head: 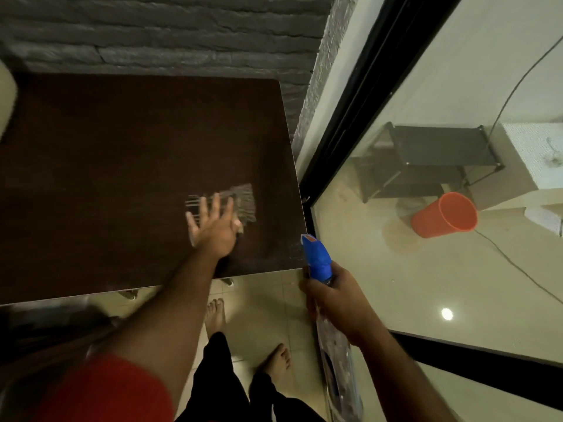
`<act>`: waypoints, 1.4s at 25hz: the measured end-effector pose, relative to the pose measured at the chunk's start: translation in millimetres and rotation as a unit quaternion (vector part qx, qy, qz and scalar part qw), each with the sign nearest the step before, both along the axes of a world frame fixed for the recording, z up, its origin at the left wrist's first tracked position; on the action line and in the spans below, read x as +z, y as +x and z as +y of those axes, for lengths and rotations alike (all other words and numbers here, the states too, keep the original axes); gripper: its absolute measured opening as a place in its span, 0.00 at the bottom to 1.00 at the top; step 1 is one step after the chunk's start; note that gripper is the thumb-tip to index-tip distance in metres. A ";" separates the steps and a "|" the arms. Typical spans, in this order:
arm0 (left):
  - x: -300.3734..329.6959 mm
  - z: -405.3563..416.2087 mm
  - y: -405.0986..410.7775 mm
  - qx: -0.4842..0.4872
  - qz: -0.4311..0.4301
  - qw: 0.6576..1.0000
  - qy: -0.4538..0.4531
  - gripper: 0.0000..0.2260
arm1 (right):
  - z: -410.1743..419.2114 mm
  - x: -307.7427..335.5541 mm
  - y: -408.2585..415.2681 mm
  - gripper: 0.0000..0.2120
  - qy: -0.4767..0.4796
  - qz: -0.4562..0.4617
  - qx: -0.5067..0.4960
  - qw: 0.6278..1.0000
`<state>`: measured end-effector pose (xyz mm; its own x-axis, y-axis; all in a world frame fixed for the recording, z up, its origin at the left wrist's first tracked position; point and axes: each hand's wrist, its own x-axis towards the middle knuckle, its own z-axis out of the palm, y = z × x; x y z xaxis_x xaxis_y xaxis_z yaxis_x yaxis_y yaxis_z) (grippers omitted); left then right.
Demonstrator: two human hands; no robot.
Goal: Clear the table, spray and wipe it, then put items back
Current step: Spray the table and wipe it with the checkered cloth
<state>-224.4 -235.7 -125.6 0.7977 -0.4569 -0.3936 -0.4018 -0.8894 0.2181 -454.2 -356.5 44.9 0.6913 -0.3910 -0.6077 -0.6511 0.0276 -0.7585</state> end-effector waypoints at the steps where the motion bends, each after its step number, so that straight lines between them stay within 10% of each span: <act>1: 1.4 5.9 20.1 0.060 0.003 0.998 0.013 0.26 | -1.1 -2.0 -2.7 0.09 -0.006 -0.003 0.003 1.000; 4: 3.8 5.6 5.1 0.117 0.007 0.993 0.031 0.27 | -1.9 -4.2 -12.5 0.07 -0.008 -0.009 -0.004 1.000; 9: 4.5 13.0 -100.4 -0.105 0.002 0.994 0.017 0.25 | 8.3 -4.0 -8.2 0.09 0.036 -0.003 0.006 0.999; 16: 3.1 67.7 42.6 0.157 0.033 0.986 0.048 0.26 | 15.7 -12.9 -1.0 0.11 0.029 -0.007 0.017 0.999; 22: 1.3 50.5 -85.4 -0.078 -0.019 0.997 0.007 0.24 | 38.8 -16.8 9.2 0.12 0.056 0.023 0.044 0.997; 29: -0.5 73.8 35.2 0.189 0.017 0.981 0.028 0.25 | 30.7 -17.3 -3.1 0.10 0.004 0.014 -0.006 1.000; 35: -4.8 45.3 -89.9 0.048 0.001 0.999 0.012 0.24 | 22.6 -22.3 -22.0 0.06 -0.010 0.047 -0.079 0.996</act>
<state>-314.3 -190.5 -130.3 0.8363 -0.3687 -0.4058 -0.3137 -0.9288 0.1973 -476.2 -333.9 22.6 0.5605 -0.5033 -0.6577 -0.7075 0.1218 -0.6961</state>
